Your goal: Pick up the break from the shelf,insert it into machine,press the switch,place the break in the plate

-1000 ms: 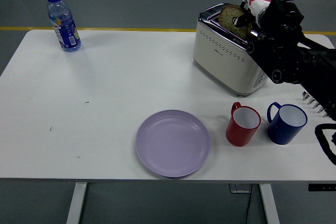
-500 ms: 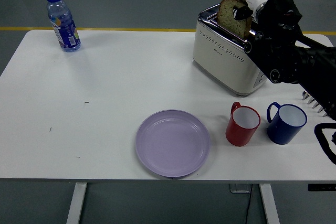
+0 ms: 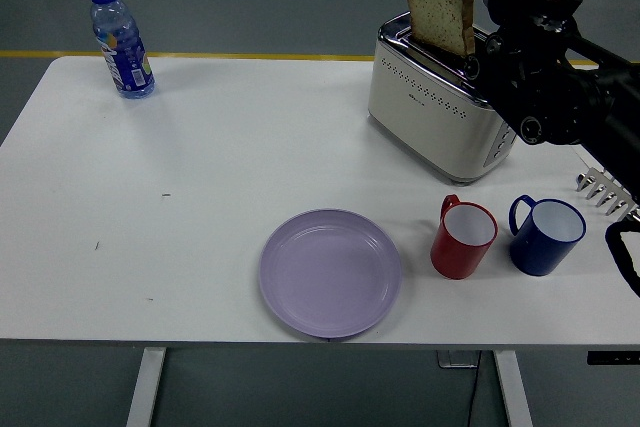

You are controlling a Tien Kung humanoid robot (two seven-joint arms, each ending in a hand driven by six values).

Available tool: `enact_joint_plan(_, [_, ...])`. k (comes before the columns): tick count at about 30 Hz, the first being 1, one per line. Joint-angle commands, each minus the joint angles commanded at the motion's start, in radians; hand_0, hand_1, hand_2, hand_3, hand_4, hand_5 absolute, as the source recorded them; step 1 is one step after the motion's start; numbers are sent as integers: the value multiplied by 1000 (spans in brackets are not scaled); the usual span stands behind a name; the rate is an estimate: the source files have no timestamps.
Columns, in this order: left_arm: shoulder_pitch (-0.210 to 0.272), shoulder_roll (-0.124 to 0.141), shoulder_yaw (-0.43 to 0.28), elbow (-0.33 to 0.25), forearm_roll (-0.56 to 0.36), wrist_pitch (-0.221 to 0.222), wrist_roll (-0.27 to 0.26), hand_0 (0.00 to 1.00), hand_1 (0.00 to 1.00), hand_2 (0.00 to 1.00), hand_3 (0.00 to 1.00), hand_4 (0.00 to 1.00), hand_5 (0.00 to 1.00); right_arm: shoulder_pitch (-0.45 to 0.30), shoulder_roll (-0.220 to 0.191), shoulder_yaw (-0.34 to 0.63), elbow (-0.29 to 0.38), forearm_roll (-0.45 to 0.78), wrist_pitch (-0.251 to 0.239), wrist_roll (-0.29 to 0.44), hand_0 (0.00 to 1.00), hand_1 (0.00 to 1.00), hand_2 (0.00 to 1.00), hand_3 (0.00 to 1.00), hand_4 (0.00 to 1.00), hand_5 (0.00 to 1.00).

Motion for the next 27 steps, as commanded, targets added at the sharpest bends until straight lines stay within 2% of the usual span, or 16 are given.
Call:
enact_joint_plan(6, [5, 0, 1, 0, -3, -1, 1, 593, 417, 384, 556, 300, 917, 0, -53, 47, 79, -11, -31, 0, 148, 253, 346, 468, 488, 22])
enact_joint_plan(7, [6, 0, 0, 0, -2, -1, 1, 593, 417, 384, 556, 299, 918, -2, -64, 57, 98, -1, -43, -1, 145, 213, 342, 465, 510, 8])
enact_joint_plan(11, [8, 0, 0, 0, -3, -1, 1, 593, 417, 384, 556, 299, 918, -15, -97, 75, 165, 60, -78, -4, 145, 213, 342, 465, 510, 8])
enact_joint_plan(14, [9, 0, -1, 0, -4, -2, 1, 594, 420, 384, 557, 299, 919, -33, -129, 84, 239, 151, -94, -13, 146, 212, 341, 458, 539, 2])
enact_joint_plan(17, [10, 0, -2, 0, -5, -2, 1, 594, 420, 384, 557, 299, 919, -60, -165, 100, 344, 277, -99, -27, 146, 212, 341, 458, 539, 2])
enact_joint_plan(20, [10, 0, -4, 0, -5, -3, 1, 594, 421, 384, 556, 299, 923, -84, -198, 116, 446, 400, -93, -36, 150, 215, 340, 457, 546, 2])
enact_joint_plan(24, [11, 0, -1, 0, -8, -4, 1, 594, 421, 384, 556, 299, 923, -104, -224, 127, 526, 553, -83, -43, 150, 215, 340, 457, 546, 2])
enact_joint_plan(27, [12, 0, 3, 0, -13, -5, 1, 593, 422, 384, 554, 299, 925, -134, -256, 135, 616, 676, -71, -52, 152, 211, 340, 456, 560, 2])
